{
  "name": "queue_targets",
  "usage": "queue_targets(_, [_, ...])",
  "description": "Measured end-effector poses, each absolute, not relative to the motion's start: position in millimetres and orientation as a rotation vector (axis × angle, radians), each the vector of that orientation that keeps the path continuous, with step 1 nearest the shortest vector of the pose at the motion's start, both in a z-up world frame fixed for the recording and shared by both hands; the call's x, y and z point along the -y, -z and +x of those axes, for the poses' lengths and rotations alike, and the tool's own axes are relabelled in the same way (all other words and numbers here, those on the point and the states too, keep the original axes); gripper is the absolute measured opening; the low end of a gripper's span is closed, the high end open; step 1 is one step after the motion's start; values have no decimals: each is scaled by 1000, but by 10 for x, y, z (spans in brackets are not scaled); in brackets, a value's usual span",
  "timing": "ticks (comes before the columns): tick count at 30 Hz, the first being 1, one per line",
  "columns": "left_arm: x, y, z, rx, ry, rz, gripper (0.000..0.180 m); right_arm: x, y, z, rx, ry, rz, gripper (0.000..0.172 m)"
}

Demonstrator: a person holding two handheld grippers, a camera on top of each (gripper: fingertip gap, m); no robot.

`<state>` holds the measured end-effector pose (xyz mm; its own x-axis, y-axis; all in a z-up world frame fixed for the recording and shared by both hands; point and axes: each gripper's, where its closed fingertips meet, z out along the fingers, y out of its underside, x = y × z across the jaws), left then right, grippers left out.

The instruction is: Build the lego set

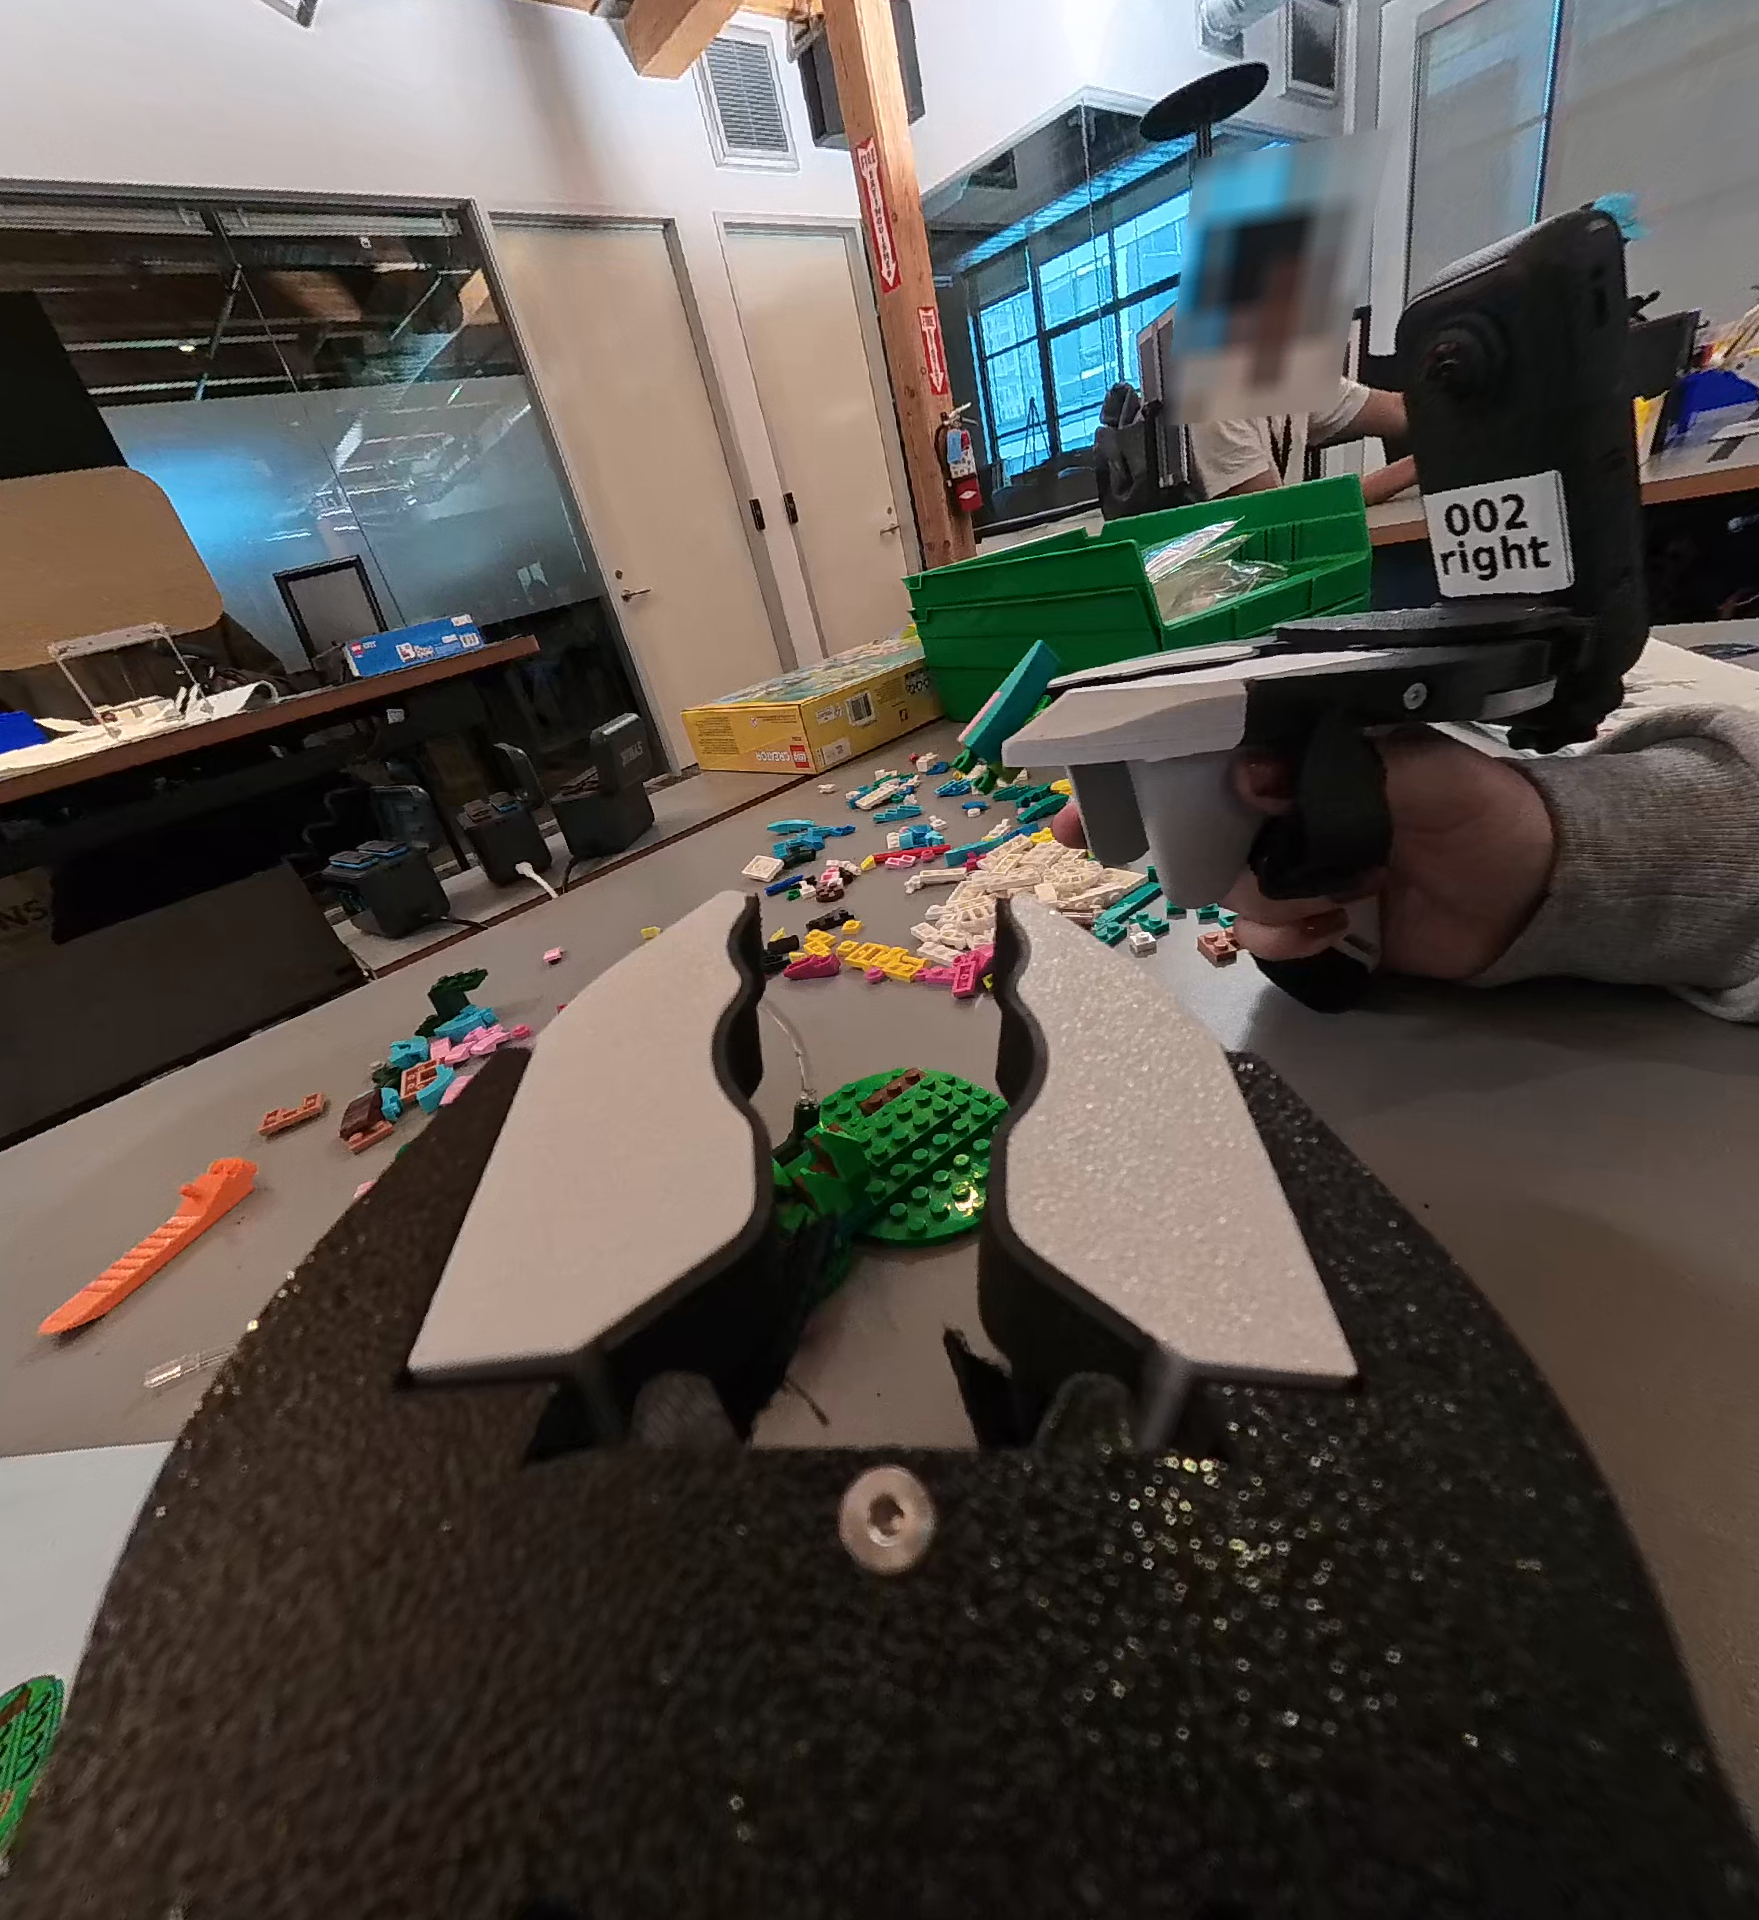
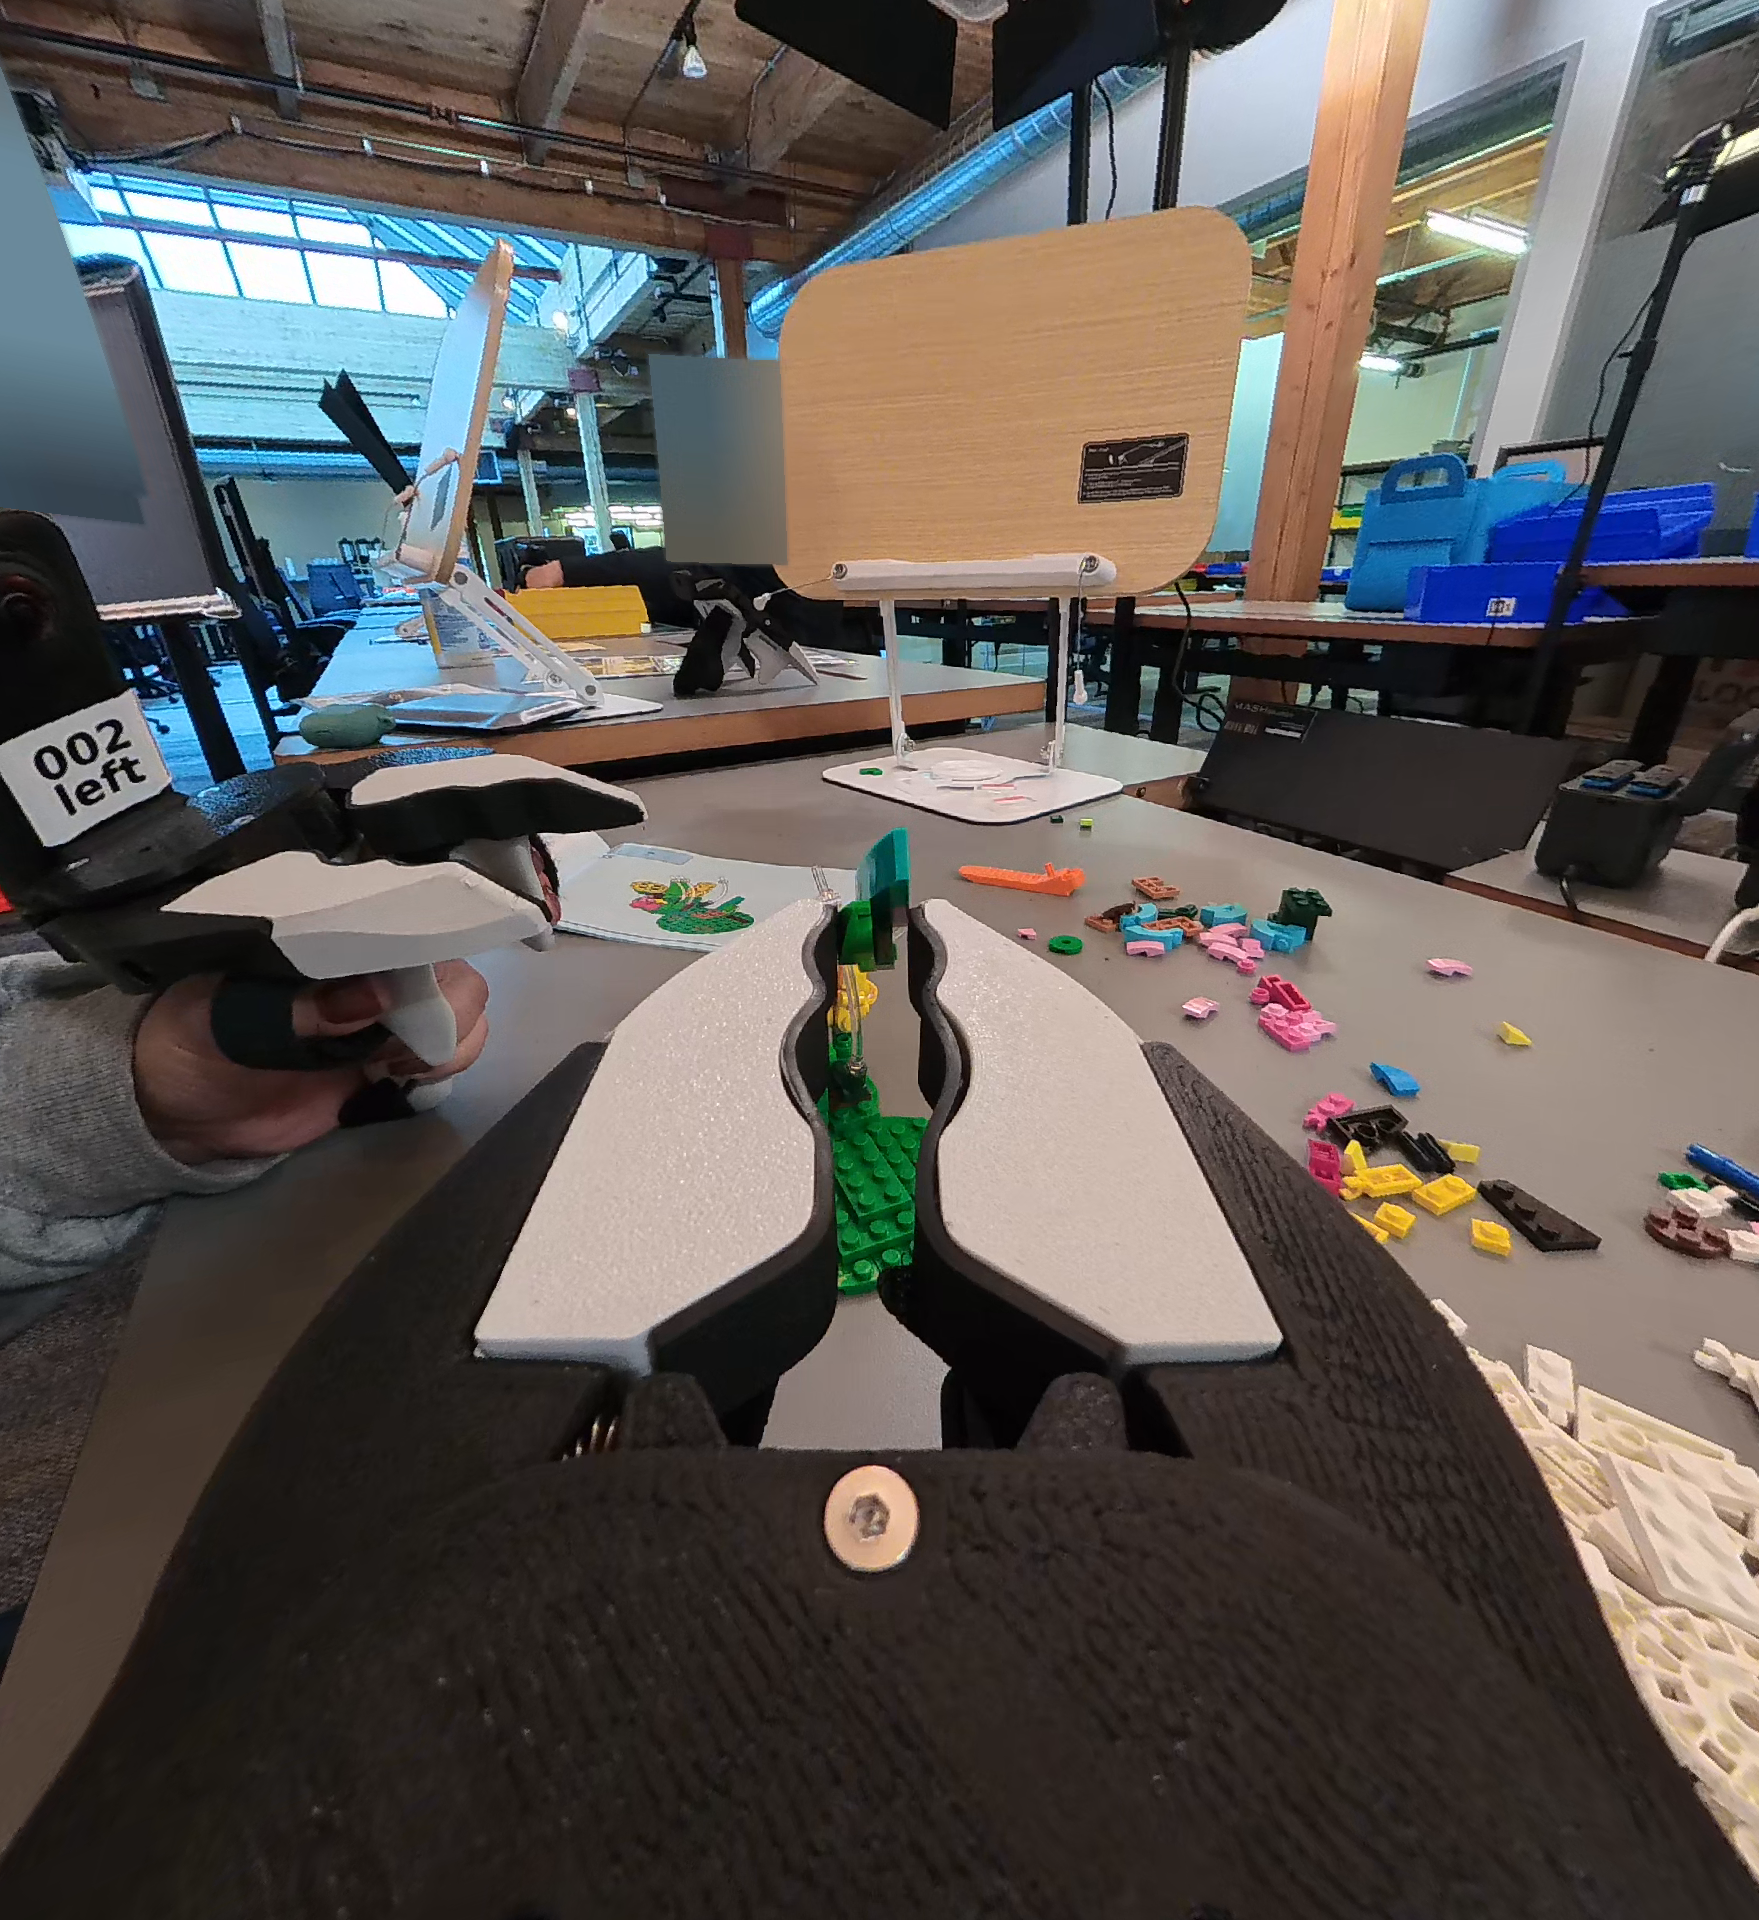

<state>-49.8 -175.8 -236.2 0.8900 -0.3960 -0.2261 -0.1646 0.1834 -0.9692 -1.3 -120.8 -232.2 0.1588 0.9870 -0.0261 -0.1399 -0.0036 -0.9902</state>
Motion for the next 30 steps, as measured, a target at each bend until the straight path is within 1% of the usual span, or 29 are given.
queue_targets(16, [1755,2360,-515,-479,171,-1392,42,1204,2323,-18,981,-1165,-1191,10])
queue_targets(30, [1756,2203,-919,-252,77,-1343,40,1224,2322,-24,992,-1154,-1181,10])
